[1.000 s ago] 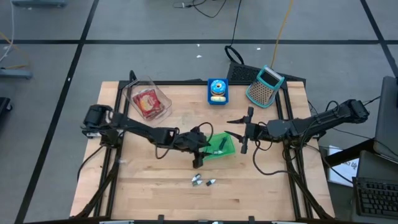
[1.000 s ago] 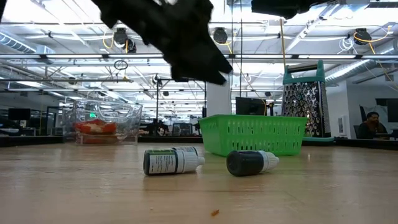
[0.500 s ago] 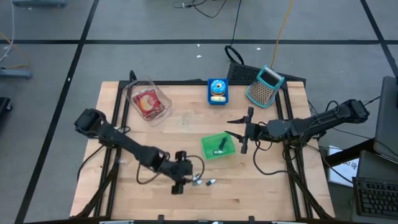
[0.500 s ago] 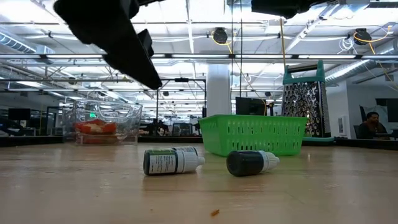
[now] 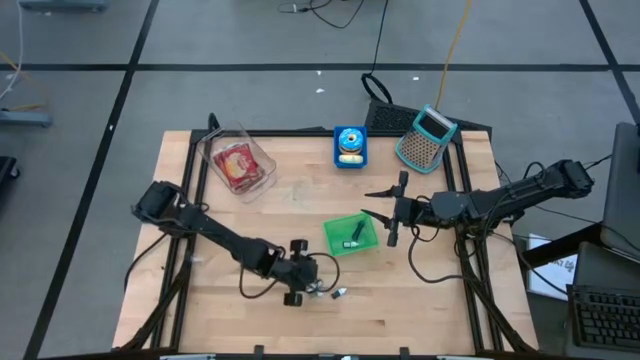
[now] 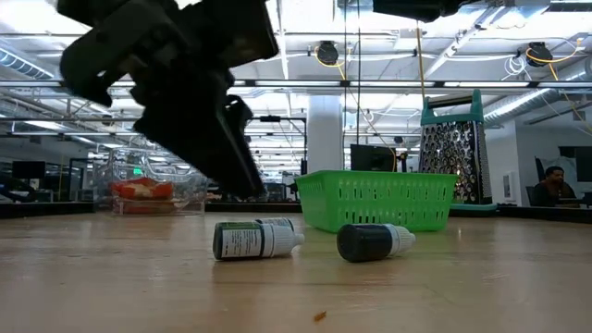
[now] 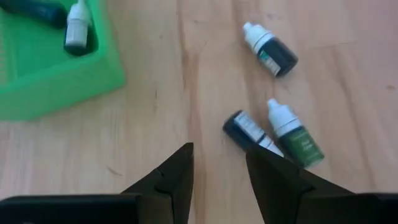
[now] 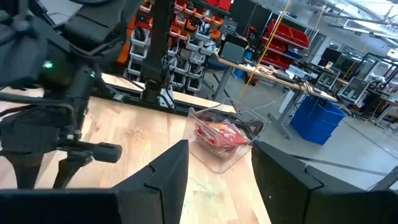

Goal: Pick & Place Food Item
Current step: Put the violet food coloring bottle into the green bin

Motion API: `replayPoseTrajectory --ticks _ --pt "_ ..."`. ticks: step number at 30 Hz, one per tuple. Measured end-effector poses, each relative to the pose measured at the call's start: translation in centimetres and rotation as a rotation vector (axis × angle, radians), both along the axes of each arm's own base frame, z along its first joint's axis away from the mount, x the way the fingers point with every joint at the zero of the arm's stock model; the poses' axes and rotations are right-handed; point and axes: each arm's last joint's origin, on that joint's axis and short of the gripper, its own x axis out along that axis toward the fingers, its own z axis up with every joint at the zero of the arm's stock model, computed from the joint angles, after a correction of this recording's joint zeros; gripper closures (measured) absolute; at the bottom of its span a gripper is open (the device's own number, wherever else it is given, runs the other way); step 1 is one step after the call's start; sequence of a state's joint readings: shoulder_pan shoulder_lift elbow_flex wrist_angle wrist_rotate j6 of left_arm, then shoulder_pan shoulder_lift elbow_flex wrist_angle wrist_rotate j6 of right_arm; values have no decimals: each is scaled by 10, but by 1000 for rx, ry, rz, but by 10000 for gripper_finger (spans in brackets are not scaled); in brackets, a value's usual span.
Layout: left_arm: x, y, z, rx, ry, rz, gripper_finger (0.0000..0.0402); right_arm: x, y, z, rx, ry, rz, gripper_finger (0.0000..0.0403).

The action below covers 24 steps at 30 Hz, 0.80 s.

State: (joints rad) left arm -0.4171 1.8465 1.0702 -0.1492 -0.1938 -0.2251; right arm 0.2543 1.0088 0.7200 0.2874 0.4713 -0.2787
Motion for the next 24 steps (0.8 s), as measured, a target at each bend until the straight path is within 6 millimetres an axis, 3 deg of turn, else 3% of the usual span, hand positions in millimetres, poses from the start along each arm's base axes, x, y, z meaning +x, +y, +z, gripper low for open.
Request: replayPoseTrajectory --ticks 8,15,24 --pt "12 4 -5 -67 -47 -57 265 0 0 -1 -1 10 0 238" --pt "17 2 -21 -87 -34 -30 266 0 0 -2 11 13 -1 238" --pt "12 9 -24 -7 23 55 266 0 0 -2 19 10 -2 238"
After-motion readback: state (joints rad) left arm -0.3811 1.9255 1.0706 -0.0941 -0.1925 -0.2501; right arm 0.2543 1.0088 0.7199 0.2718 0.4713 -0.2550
